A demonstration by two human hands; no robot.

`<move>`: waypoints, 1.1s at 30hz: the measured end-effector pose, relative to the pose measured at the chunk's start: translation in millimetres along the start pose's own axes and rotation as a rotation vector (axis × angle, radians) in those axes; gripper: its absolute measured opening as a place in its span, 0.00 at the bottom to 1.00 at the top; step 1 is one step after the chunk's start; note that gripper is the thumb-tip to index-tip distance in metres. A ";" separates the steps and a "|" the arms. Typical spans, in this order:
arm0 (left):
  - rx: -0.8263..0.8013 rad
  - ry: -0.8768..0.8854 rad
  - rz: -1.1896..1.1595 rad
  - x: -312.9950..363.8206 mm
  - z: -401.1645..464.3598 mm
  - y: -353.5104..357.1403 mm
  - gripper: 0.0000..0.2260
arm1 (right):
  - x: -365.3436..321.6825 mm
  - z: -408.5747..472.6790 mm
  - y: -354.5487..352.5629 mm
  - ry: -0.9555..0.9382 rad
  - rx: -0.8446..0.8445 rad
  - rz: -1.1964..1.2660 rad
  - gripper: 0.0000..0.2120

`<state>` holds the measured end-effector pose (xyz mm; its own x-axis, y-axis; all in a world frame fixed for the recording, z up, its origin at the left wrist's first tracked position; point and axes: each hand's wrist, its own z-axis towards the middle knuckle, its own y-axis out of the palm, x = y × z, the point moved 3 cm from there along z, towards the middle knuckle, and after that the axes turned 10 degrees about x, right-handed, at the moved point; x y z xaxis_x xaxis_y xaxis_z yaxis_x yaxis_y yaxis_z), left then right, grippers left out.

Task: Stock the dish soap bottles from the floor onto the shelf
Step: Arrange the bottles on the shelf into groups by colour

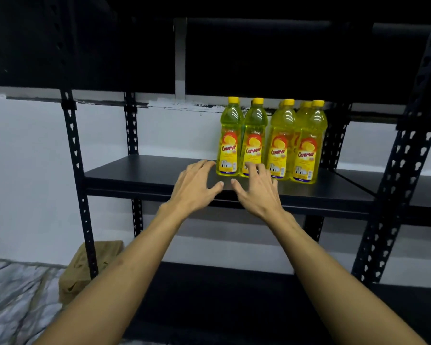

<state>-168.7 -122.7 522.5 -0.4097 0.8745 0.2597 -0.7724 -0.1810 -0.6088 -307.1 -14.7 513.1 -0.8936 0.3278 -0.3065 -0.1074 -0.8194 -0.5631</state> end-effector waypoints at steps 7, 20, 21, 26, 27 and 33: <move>-0.029 -0.024 -0.031 -19.9 85.3 32.2 0.29 | -7.3 106.2 29.5 0.028 0.050 0.078 0.29; -0.055 -0.296 -0.522 -37.0 169.5 123.0 0.38 | 6.5 174.6 85.0 0.009 0.190 0.219 0.36; -0.057 -0.306 -0.527 -36.9 169.2 128.4 0.37 | 7.1 174.6 85.8 0.012 0.193 0.237 0.36; -0.089 -0.344 -0.593 -33.9 162.7 125.2 0.32 | 5.0 168.7 83.4 0.023 0.189 0.318 0.40; -0.100 -0.344 -0.611 -33.8 160.0 121.3 0.32 | 4.1 167.4 81.2 0.031 0.192 0.332 0.42; -0.123 -0.361 -0.704 -30.8 127.9 94.3 0.36 | -4.6 152.3 72.1 0.197 0.068 0.611 0.46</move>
<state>-291.0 -224.2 553.0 0.0066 0.5616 0.8274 -0.8576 0.4287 -0.2841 -377.1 -146.9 590.9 -0.7061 -0.1322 -0.6957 0.3624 -0.9114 -0.1947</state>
